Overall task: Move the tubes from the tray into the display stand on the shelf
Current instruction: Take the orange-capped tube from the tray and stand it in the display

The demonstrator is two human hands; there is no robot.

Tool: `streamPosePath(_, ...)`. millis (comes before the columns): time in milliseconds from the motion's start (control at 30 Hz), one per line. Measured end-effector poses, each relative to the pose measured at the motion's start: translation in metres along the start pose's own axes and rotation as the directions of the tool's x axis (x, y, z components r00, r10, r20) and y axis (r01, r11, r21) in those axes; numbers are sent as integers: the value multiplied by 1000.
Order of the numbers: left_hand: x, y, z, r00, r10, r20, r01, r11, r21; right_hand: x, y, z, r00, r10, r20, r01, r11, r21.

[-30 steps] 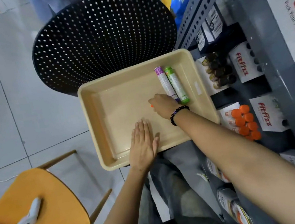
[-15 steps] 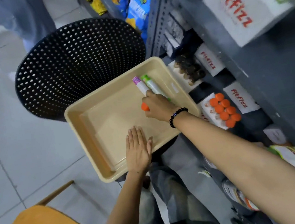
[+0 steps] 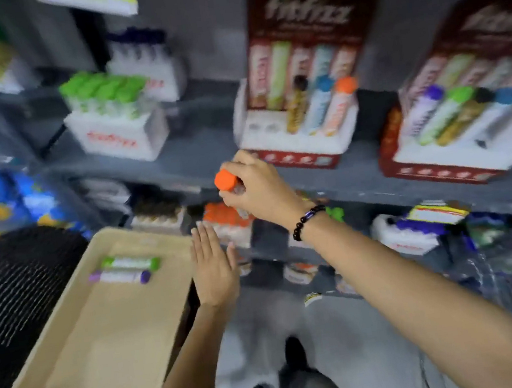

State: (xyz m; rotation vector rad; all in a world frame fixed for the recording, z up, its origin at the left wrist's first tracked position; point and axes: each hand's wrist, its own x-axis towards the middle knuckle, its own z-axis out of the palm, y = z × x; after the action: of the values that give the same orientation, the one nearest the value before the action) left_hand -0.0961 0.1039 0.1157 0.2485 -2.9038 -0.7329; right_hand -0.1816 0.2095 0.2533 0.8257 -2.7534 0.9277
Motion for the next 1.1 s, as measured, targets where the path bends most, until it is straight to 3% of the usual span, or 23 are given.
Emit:
streamPosePath(233, 48, 145, 37, 940, 340, -4, -340, 939, -46, -58, 76, -154, 921, 183, -343, -213, 976, -50)
streamPosePath(400, 70, 227, 78, 879, 476, 37, -476, 879, -3, -91, 139, -229, 841, 266, -472, -338, 938, -74)
streamPosePath(467, 82, 242, 99, 878, 474, 68, -477, 878, 35, -101, 162, -252, 829, 271, -489, -358, 929, -92)
streamPosePath(667, 101, 248, 136, 937, 295, 189, -327, 930, 169, -118, 210, -300, 809, 271, -521, -383, 916, -119)
streamPosePath(867, 102, 247, 135, 924, 273, 267, -346, 895, 282, -122, 244, -326, 767, 424, -481, -477, 879, 13)
streamPosePath(1100, 102, 250, 130, 908, 263, 326, -363, 883, 297, -116, 251, -345, 836, 420, -352, -500, 848, -175)
